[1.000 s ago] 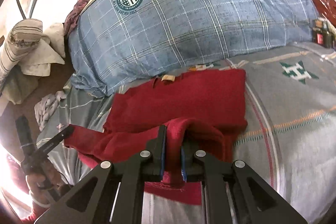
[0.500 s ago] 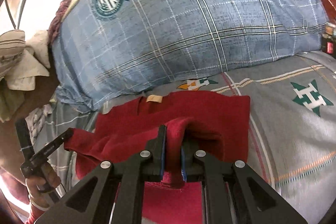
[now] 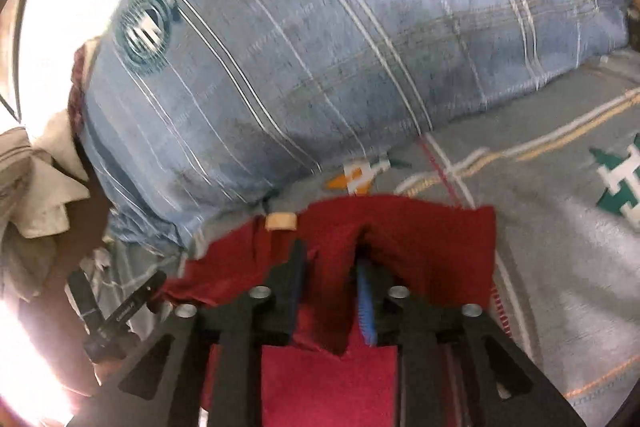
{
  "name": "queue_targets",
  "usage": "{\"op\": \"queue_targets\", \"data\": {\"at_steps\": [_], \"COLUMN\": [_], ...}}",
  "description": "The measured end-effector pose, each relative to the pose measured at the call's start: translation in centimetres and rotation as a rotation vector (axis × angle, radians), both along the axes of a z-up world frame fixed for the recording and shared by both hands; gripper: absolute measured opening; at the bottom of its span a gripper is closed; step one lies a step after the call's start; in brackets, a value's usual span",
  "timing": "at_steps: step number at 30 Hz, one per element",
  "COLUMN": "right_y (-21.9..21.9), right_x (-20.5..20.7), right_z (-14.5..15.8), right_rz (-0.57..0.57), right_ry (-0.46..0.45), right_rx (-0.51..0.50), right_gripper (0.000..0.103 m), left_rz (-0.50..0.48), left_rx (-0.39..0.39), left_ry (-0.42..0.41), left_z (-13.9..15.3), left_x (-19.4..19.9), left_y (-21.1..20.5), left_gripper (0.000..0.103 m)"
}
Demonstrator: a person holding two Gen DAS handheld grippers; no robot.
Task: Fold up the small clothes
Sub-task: 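Open both grippers and release the folded hem on the sweater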
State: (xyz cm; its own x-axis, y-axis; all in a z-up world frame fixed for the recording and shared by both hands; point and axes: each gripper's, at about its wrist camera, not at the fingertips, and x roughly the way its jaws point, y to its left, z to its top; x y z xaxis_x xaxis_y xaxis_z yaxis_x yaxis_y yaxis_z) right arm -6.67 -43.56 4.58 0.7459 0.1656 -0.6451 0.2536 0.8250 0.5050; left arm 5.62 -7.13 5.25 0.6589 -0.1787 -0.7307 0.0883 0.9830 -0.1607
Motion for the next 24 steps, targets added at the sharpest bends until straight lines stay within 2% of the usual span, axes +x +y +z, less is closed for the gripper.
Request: {"op": "queue_targets", "data": {"at_steps": [1, 2, 5, 8, 10, 13, 16, 20, 24], "right_y": [0.0, 0.0, 0.6, 3.1, 4.9, 5.9, 5.0, 2.7, 3.0], "right_x": [-0.5, -1.1, -2.2, -1.9, -0.4, 2.2, 4.7, 7.3, 8.0], "right_z": [0.5, 1.1, 1.8, 1.9, 1.2, -0.7, -3.1, -6.7, -6.8], "right_rz": [-0.026, -0.042, -0.008, 0.063, 0.106, 0.109, 0.078, 0.036, 0.023], "right_ry": [-0.015, -0.035, -0.053, -0.038, 0.004, 0.068, 0.138, 0.214, 0.208], "right_rx": [-0.037, -0.065, -0.082, -0.171, -0.238, -0.300, -0.330, -0.297, -0.342], "right_gripper": [0.066, 0.067, 0.067, 0.063, 0.054, 0.050, 0.049, 0.048, 0.050], "left_rz": [0.002, 0.001, -0.011, -0.037, -0.051, -0.064, -0.048, -0.029, -0.018], "left_rx": [-0.002, -0.001, 0.018, 0.036, 0.049, 0.089, 0.116, 0.093, 0.036], "left_ry": [-0.001, 0.002, -0.001, 0.007, 0.029, 0.071, 0.127, 0.144, 0.171], "left_z": [0.1, 0.1, 0.1, -0.1, -0.6, -2.6, -5.0, -6.9, -7.3], "left_x": [-0.3, -0.6, -2.0, -2.7, -2.7, -1.1, 1.3, 3.3, 4.2], "left_y": [0.2, 0.3, 0.3, -0.5, -1.3, -2.3, -2.3, -1.7, -0.8], "left_gripper": [0.062, 0.062, 0.062, 0.064, 0.064, 0.065, 0.065, 0.084, 0.084]}}
